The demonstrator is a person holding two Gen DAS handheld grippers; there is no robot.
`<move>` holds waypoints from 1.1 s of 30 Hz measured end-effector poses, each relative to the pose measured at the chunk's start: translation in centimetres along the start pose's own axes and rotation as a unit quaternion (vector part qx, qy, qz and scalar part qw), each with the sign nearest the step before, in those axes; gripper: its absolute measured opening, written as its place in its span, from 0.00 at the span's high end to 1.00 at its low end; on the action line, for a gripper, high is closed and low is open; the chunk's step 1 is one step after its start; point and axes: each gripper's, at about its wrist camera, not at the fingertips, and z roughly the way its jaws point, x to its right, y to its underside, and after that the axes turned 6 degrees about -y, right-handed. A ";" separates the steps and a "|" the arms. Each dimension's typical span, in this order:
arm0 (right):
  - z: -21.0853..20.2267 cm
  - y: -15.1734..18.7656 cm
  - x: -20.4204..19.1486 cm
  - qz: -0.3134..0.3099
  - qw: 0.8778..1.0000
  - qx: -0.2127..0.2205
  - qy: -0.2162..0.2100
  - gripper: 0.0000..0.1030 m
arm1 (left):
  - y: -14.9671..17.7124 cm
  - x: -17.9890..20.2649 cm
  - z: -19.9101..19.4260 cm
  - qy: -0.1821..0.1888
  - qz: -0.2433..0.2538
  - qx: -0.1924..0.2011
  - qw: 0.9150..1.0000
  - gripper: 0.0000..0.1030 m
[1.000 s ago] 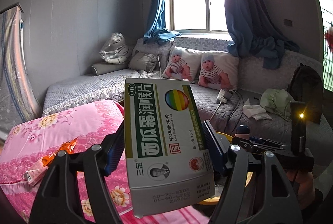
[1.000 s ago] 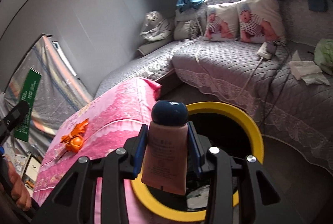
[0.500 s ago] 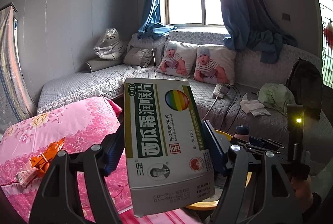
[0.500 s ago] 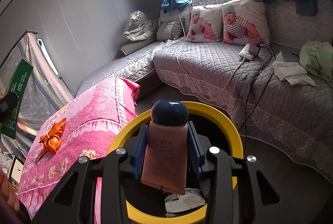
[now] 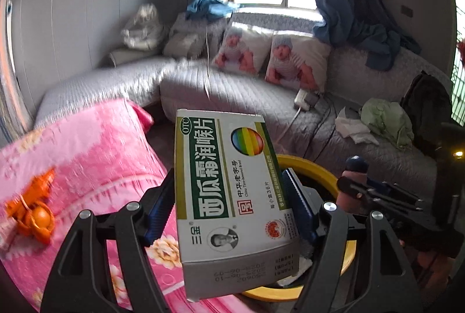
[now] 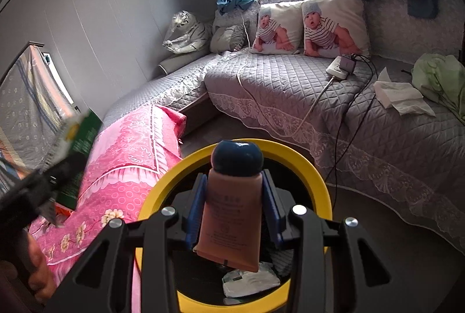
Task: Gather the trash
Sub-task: 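Open both tools to drop the medicine box and lotion tube into the bin, then move both tools back over the remaining trash on the bed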
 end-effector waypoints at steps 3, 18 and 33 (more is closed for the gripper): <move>0.3 0.1 0.0 -0.001 1.000 -0.002 0.012 0.65 | 0.7 -1.1 1.6 0.010 -0.026 -0.030 0.999 0.29; -1.4 -0.7 -1.8 -0.004 1.000 0.012 -0.024 0.37 | -2.8 -9.0 -5.8 0.054 -0.151 0.086 0.983 0.08; 0.6 0.4 -11.6 -0.089 0.992 -0.031 -0.083 0.36 | -3.2 -25.8 -22.1 -0.171 -0.139 0.211 0.952 0.08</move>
